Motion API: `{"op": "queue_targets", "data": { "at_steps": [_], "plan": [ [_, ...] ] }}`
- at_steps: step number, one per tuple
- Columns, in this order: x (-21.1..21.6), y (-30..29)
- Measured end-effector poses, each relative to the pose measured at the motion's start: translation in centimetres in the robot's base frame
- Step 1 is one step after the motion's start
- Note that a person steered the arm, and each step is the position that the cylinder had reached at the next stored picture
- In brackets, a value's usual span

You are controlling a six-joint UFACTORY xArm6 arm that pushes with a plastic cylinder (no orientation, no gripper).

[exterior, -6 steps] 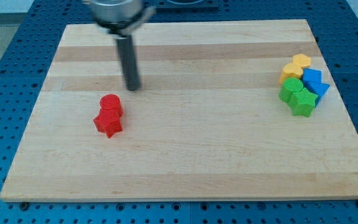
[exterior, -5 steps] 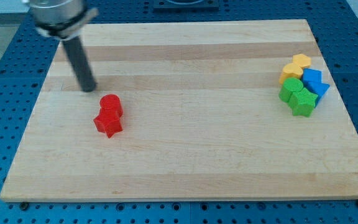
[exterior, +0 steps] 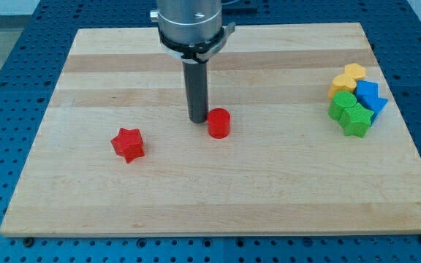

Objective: Push the red blocks close to the group of blocks

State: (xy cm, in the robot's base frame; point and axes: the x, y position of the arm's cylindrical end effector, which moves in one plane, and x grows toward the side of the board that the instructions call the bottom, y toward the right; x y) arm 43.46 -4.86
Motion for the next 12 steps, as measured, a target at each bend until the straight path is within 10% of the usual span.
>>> {"op": "queue_targets", "data": {
  "at_steps": [9,12],
  "plan": [
    [-0.5,18.8],
    [13.4,7.2]
  ]
}}
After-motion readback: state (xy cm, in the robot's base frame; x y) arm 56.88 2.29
